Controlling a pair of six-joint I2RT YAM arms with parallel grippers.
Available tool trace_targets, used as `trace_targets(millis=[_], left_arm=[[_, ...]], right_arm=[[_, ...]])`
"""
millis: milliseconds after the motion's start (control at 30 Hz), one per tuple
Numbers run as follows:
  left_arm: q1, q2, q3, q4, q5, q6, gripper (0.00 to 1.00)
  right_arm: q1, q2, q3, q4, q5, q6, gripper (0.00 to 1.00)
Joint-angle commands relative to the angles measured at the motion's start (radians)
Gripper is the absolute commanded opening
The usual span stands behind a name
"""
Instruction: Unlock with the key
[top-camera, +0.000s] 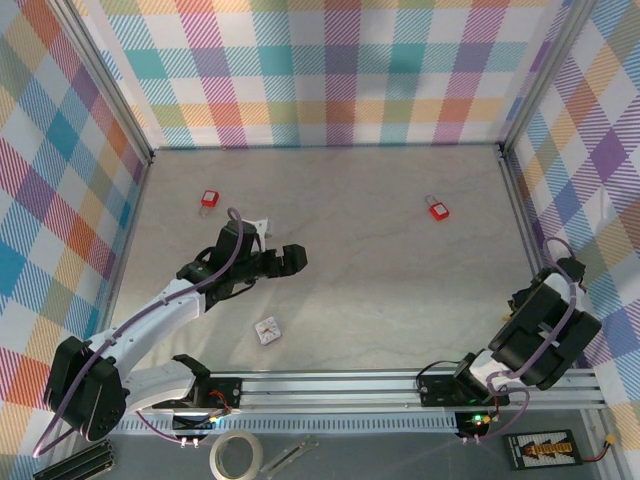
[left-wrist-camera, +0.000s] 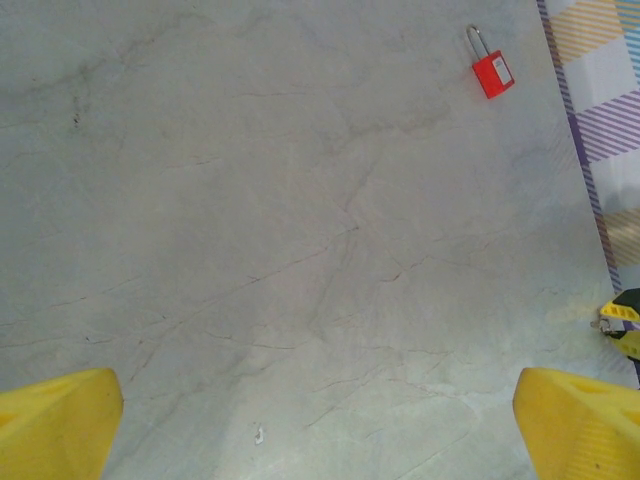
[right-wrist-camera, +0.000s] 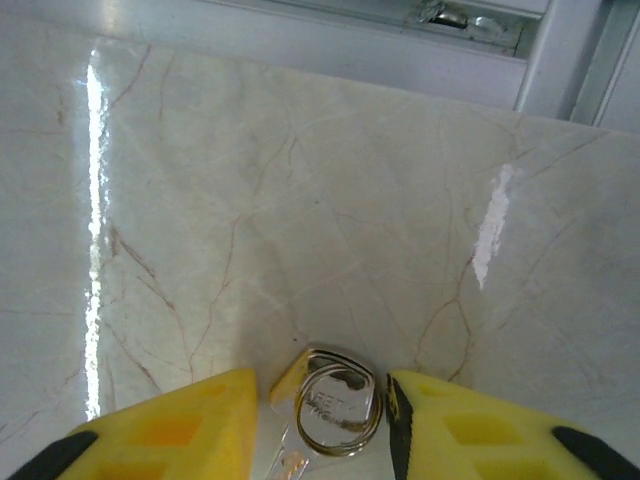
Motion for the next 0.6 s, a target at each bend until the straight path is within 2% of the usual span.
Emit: trace_targets(millis=[0,67,100,167,233,333,433,567], left_arm=[[-0.013,0.013,0.029,0.018,-0.013,-0.007,1.00],[-0.013,0.017,0.029,0.018,-0.011,-0.007,0.99],[-0.013,0.020,0.030,0.018,-0.012,-0.008,0.99],[-0.013,0.026,0.036,0.015,-0.004,-0.009,0.99],[-0.016,0.032,0.048,0.008,0.004,-0.005,0.99],[-0.020,0.037,0.057,0.009,-0.005,0.002,0.99],[-0.026,0.052,0.056,0.028,-0.006,0.000,0.99],[-0.057,0.087,0.062,0.070,0.006,-0.011,0.98]], right_arm=[[-0.009,0.012,-0.011,0.021,-0.017,0.005,0.33],[-0.009,0.015,-0.009,0.017,-0.020,0.003,0.27],[-0.009,0.015,-0.007,0.015,-0.026,-0.001,0.20],[-0.009,0.011,-0.007,0.012,-0.037,-0.011,0.12],[-0.009,0.001,-0.014,0.015,-0.048,-0.016,0.10],[-0.009,-0.007,-0.019,0.014,-0.073,-0.021,0.01],[-0.008,-0.015,-0.026,0.016,-0.125,-0.028,0.00],[0.018,-0.074,-0.051,0.018,-0.275,-0.030,0.00]])
